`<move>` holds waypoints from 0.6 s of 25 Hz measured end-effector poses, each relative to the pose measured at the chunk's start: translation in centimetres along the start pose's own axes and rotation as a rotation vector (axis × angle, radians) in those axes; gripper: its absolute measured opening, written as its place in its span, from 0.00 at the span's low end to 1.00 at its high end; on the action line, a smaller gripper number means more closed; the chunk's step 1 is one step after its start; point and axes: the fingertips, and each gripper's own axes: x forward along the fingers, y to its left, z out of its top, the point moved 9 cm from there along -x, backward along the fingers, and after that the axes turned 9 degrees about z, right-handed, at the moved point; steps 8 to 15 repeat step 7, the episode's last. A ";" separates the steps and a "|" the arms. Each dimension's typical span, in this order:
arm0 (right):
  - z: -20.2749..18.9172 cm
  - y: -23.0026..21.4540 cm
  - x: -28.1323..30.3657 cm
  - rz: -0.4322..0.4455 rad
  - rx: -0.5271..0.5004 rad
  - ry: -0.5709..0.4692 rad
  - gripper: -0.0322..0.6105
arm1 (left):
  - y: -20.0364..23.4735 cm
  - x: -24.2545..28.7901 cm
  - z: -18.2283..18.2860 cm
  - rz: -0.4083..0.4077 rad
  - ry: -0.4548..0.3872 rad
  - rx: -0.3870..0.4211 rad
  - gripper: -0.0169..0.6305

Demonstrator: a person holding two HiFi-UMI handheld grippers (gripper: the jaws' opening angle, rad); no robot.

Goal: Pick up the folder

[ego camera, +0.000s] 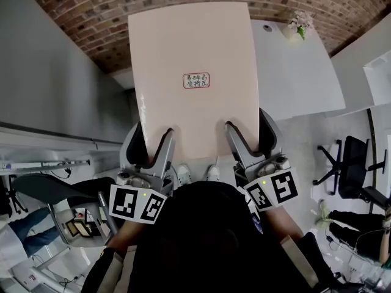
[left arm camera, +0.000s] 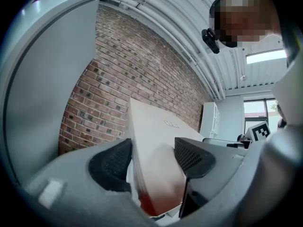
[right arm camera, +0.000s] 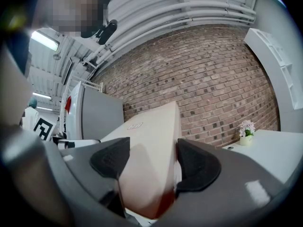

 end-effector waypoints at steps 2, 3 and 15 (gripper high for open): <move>0.0 -0.1 -0.1 0.000 0.001 0.001 0.52 | -0.1 0.0 0.0 0.001 0.002 0.000 0.47; 0.0 -0.1 -0.1 0.000 0.002 0.002 0.52 | -0.1 0.0 0.0 0.001 0.004 0.000 0.47; 0.0 -0.3 -0.3 -0.001 0.004 0.006 0.52 | -0.4 0.0 -0.2 0.002 0.010 -0.002 0.47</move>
